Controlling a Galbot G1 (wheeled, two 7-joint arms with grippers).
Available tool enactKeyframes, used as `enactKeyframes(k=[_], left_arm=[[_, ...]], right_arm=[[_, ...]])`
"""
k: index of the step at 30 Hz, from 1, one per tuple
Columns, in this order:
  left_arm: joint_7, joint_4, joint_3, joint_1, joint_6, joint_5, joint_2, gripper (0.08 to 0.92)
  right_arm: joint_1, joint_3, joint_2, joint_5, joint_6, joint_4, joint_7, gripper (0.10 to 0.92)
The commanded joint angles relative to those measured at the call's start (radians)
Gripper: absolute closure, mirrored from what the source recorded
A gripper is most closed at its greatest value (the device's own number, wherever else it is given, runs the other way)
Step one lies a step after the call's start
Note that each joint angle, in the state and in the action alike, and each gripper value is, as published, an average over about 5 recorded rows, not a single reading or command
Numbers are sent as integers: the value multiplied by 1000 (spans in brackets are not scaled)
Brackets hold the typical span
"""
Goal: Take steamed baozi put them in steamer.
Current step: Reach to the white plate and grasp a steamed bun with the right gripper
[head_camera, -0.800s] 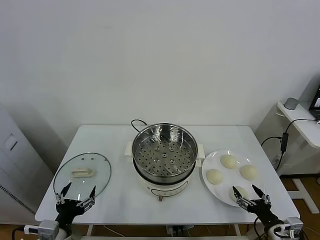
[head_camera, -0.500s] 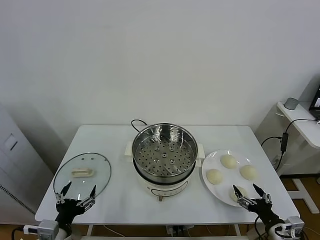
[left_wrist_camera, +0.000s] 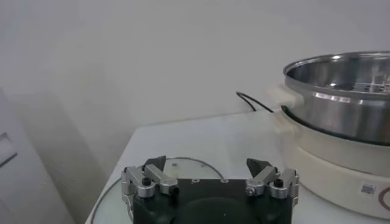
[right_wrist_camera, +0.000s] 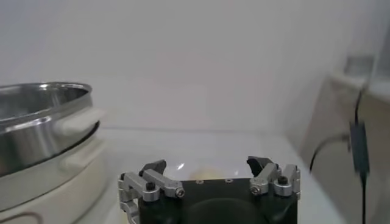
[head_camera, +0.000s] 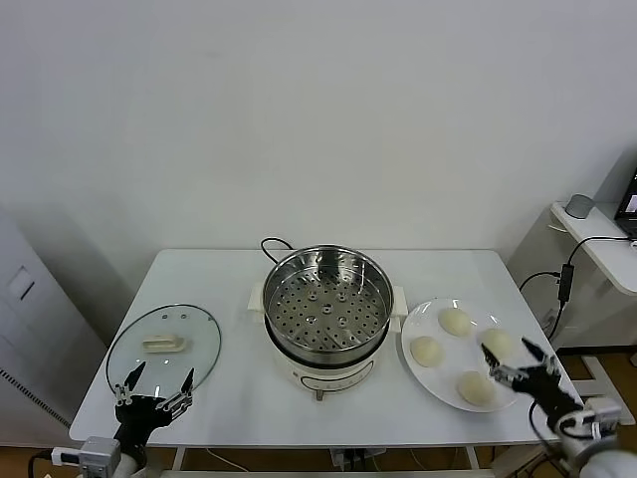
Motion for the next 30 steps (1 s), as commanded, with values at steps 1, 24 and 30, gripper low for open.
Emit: enactKeyframes(k=[1,24,30], left_arm=[[-3,-14,-1,-11,2,8,-10,177],[-6,-38,-17,-7,2,-3,-45,177],[-6,-28,-19,-3,2,-1,-45,177]], right_arm=[[409,-92,-314,-493,-46,-143,-467,203],[1353,-1192,-246,-784,122,-646,-965,203],[1239,-1047,-80,-839,172,-805,-889,203]])
